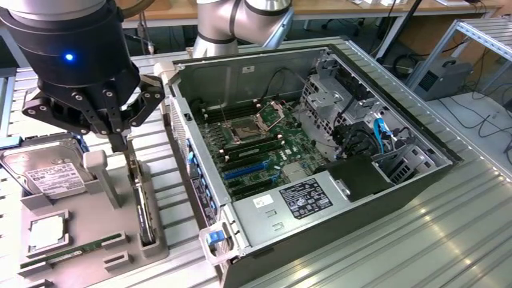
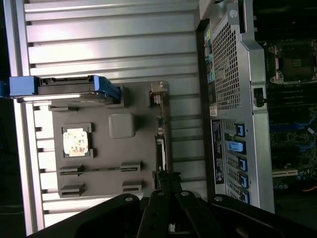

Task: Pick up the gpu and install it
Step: 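Reach for the gpu, then pick up the gpu and move the gpu toward the slot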

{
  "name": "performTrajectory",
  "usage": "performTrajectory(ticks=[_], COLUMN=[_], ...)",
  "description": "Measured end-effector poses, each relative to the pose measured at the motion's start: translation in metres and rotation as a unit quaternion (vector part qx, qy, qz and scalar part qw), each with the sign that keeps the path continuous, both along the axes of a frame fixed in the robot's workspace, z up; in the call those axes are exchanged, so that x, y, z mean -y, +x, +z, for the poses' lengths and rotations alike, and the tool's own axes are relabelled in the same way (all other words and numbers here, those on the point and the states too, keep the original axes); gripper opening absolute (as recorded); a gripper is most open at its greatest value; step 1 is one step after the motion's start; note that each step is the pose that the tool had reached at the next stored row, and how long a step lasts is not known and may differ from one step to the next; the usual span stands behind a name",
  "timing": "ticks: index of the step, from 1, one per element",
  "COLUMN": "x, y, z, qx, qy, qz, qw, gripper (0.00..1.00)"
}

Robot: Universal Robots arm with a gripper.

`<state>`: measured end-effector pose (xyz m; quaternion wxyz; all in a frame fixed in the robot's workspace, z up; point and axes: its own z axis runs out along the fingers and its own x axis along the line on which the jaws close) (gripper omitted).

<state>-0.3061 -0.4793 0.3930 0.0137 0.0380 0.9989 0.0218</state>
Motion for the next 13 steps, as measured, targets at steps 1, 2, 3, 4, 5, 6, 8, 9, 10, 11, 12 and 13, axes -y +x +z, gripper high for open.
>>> performTrajectory(ticks=[1,2,3,4,5,6,8,9,10,11,12,13], x=[0.0025,0.0065,0.0069,0.0070,0.0070,0.0070,0.0070,0.0070,0.0070,0.0070,0.0070,0.0070], y=[-0.0004,-0.0011,-0.0012,-0.0011,-0.0011,-0.0011,-0.0011,-0.0011,-0.0011,-0.0011,-0.0011,-0.0011], z=[0.0000,0.0000,-0.0001,-0.0001,-0.0001,-0.0001,-0.0001,-0.0001,-0.0001,-0.0001,-0.0001,-0.0001], qx=[0.0000,-0.0001,0.0000,0.0000,0.0000,0.0000,0.0000,0.0000,0.0000,0.0000,0.0000,0.0000], qy=[0.0000,0.0000,0.0000,0.0000,0.0000,0.0000,0.0000,0.0000,0.0000,0.0000,0.0000,0.0000], qz=[0.000,0.000,0.000,0.000,0.000,0.000,0.000,0.000,0.000,0.000,0.000,0.000], qw=[1.0000,1.0000,1.0000,1.0000,1.0000,1.0000,1.0000,1.0000,1.0000,1.0000,1.0000,1.0000], gripper=[0.11,0.11,0.11,0.11,0.11,0.11,0.11,0.11,0.11,0.11,0.11,0.11])
